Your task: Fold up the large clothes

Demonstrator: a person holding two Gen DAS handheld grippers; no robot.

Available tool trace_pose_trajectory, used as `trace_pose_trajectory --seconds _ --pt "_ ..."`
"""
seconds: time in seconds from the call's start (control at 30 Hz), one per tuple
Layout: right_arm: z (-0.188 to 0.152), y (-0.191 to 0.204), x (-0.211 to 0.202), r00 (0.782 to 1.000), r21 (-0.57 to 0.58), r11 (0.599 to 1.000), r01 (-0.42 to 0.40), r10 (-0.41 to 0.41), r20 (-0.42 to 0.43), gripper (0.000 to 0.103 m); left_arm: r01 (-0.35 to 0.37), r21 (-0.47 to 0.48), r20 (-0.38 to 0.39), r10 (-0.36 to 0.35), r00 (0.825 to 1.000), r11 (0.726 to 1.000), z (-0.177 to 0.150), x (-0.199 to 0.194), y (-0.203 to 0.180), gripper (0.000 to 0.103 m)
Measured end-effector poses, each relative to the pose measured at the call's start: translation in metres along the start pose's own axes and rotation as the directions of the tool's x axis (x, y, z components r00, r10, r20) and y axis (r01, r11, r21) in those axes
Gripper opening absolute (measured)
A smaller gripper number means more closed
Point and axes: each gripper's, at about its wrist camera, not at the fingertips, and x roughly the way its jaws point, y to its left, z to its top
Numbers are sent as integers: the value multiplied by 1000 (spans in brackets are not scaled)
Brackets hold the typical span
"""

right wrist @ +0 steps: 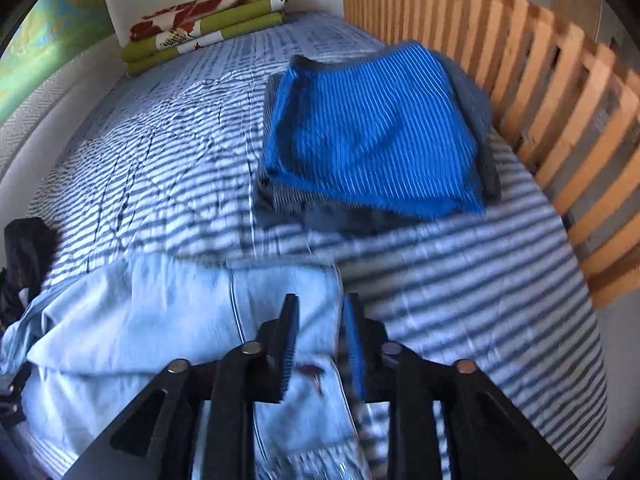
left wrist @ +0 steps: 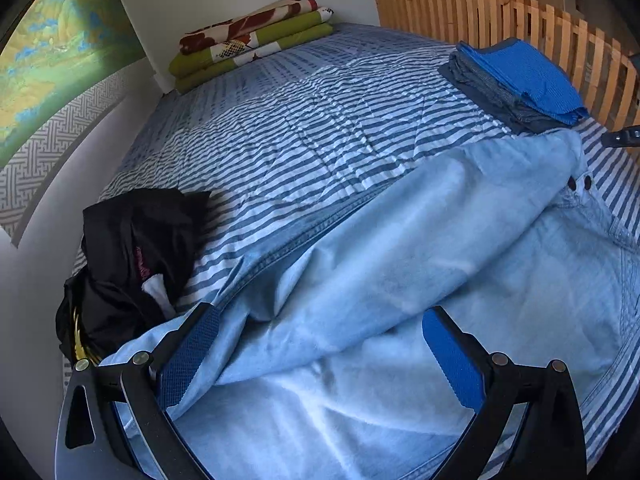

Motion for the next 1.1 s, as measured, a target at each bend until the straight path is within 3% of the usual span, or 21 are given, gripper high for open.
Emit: trace_pose_trajectory --seconds 0.17,0.23,0.3,0.4,0.5,0.57,0.67,0.73,0.83,0.87,0.93,1.0,1.03,1.1 --pt "-61 -5 -25 998 -66 998 0 -4 -69 32 -9 -96 -61 3 998 995 -65 -14 45 103" --pt "-88 -9 -34 997 -70 998 5 -11 -82 37 -13 -148 -96 -1 995 989 -98 -19 64 103" --pt "-110 -16 -42 996 -46 999 19 -22 -83 45 2 -187 -143 -29 989 982 -130 -23 75 103" --pt "-145 -37 -47 993 52 999 14 -7 -121 46 16 -188 -193 -53 980 982 -167 -27 74 102" --pt "-169 -48 -49 987 132 991 -16 37 -157 46 91 -261 -197 -146 970 961 -185 -28 67 101" --pt "-179 -47 -46 983 150 989 -11 39 -180 46 63 -212 -167 -100 981 975 -187 -30 53 99" --pt "-185 -40 -44 974 202 978 -50 92 -205 47 0 -35 -147 -5 989 999 -184 -24 20 96" --pt "-183 -31 -42 972 220 973 -65 112 -209 47 -31 65 -154 41 987 997 -179 -13 2 80" --pt "-182 -13 -36 971 207 977 -55 101 -216 47 -104 197 -126 130 983 975 -171 0 -17 65" --pt "-182 -6 -34 972 201 979 -47 91 -218 47 -105 207 -117 131 985 973 -169 1 -20 61" --pt "-183 -1 -32 968 215 975 -62 111 -225 47 -73 197 -123 98 988 978 -163 3 -19 34" --pt "-185 -8 -32 958 277 956 -94 163 -237 47 -62 169 -115 82 990 984 -160 -1 -13 17" --pt "-190 -14 -34 950 314 941 -125 205 -237 47 -62 152 -106 79 991 986 -158 -5 -10 10" --pt "-199 -25 -39 943 369 917 -153 247 -224 48 -63 123 -89 74 993 990 -153 -10 -3 7"
